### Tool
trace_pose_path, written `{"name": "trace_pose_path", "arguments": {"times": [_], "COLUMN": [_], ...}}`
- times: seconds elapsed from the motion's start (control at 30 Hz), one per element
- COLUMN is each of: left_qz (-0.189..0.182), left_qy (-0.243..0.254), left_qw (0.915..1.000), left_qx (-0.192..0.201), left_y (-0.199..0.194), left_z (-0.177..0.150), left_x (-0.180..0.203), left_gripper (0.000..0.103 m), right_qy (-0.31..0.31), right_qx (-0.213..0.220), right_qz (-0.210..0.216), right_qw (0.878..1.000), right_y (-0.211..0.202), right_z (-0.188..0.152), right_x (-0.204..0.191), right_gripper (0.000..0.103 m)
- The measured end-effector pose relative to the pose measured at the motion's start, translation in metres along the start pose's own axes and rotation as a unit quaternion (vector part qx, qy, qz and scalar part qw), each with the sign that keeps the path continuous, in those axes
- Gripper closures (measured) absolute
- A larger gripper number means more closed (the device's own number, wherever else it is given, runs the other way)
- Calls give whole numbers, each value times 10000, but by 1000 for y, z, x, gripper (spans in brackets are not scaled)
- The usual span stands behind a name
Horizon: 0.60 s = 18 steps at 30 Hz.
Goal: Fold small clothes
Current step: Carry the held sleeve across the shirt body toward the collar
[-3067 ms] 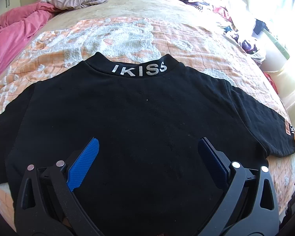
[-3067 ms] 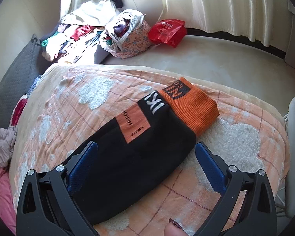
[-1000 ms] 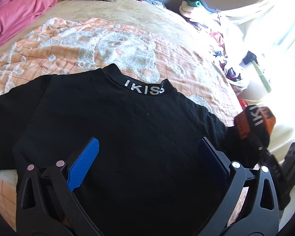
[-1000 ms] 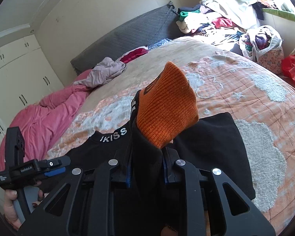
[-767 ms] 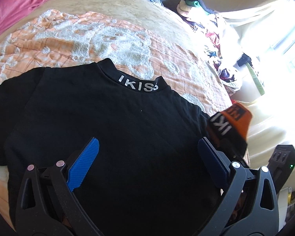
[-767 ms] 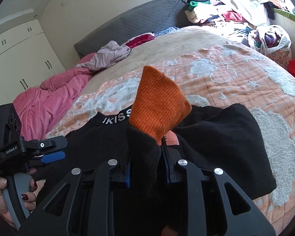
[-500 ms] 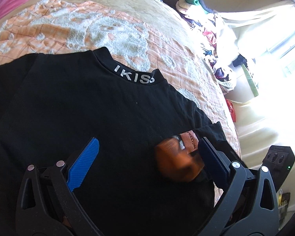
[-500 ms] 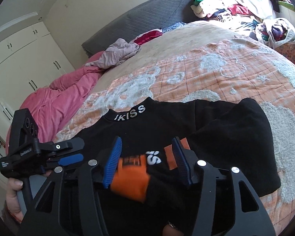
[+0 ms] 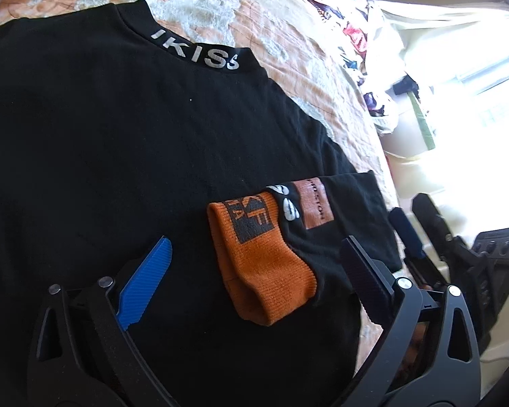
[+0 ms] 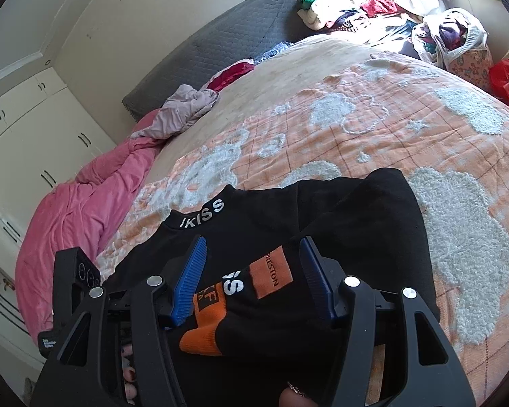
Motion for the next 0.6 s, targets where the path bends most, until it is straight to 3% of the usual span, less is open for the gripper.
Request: {"name": "trace_pose_path", "arguments": {"times": [0.07, 0.17, 0.27, 0.37, 0.43, 0.6], "left_qz": [91, 134, 302, 440, 601, 487], "left_qy": [-18, 130, 348, 470, 626, 767], "left_qw": [9999, 9998, 9989, 9979, 9960, 9956], "left_qx": [123, 96, 59, 94, 200, 207], "left_y": [2, 10, 18, 24, 26, 21], "left_z": [0, -2, -3, -2, 1, 3], "left_x": [3, 13, 21, 23, 20, 18], "left_gripper": [12, 32, 34, 59, 85, 95], "right_qy": [113, 272, 456, 575, 607, 653], "right_qx": [43, 111, 174, 222, 233, 246], "right_qz": [-12, -35, -46, -56, -78, -68], "right_qw": [9999, 9996, 9988, 9981, 9979, 9975], "right_y": [-3, -8, -13, -17, -18, -19], "right_z": [3, 7, 11, 14, 14, 16], "right_x": [6, 14, 23, 30, 32, 33], "right_gripper": [47, 47, 46, 46, 46, 46]}}
Point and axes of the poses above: each gripper's, at about its wrist camera, not at the fingertips, and y roughly the way its jaws point, x to its right, z to its top, the point moved 6 cm from there along y, roughly the way its jaws point, and after that the axes turned 4 degrees about -z, right-handed, at the moved point
